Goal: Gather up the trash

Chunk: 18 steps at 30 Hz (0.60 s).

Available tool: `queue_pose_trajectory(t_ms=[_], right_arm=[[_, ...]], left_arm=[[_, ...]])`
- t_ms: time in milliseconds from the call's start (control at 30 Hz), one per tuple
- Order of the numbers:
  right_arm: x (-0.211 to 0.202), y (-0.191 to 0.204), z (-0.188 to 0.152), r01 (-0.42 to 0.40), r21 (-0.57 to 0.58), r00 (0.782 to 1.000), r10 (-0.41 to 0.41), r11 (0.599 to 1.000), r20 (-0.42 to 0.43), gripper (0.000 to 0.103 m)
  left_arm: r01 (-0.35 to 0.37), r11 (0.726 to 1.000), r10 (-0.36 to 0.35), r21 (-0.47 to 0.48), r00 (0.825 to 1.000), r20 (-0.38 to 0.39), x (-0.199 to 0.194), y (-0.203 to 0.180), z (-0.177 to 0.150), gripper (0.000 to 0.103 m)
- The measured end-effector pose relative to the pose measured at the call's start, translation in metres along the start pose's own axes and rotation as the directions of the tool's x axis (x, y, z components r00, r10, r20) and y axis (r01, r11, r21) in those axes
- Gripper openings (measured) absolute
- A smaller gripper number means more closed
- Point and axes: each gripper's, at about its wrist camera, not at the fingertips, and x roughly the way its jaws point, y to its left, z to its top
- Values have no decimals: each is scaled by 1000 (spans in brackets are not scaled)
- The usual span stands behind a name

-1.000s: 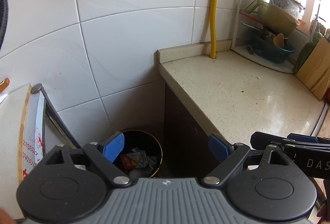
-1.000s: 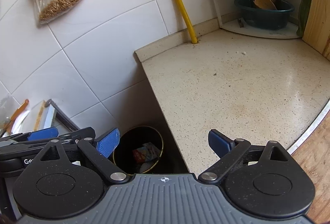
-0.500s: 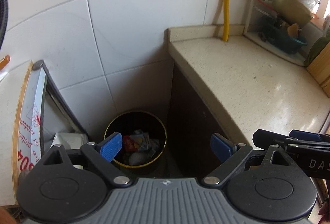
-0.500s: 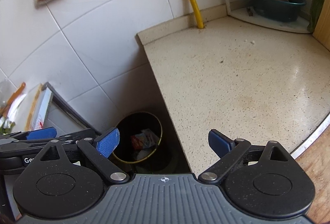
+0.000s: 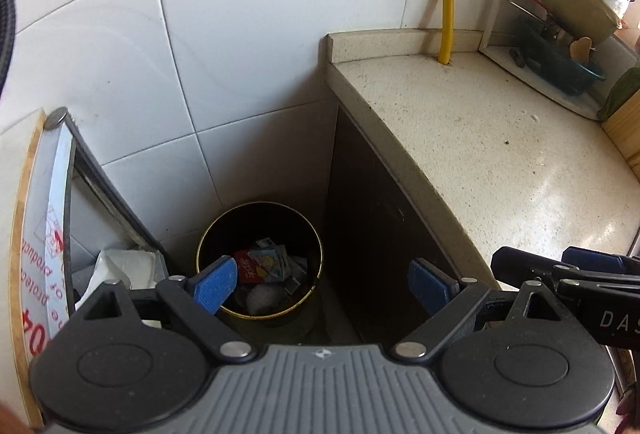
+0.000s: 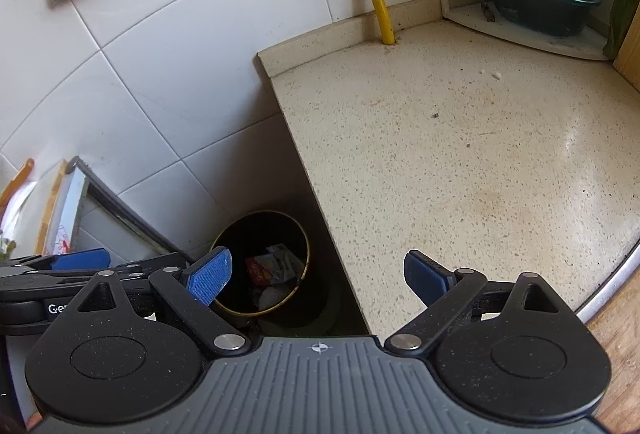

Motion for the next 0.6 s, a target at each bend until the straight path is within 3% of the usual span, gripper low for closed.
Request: queue_pose_trajectory(t_ms=[600], right_arm=[[10,1,6,18,21,1000,-18,1000,-8,96]], left_arm=[[18,1000,-17,23,1000,-18,12,2,12,90]])
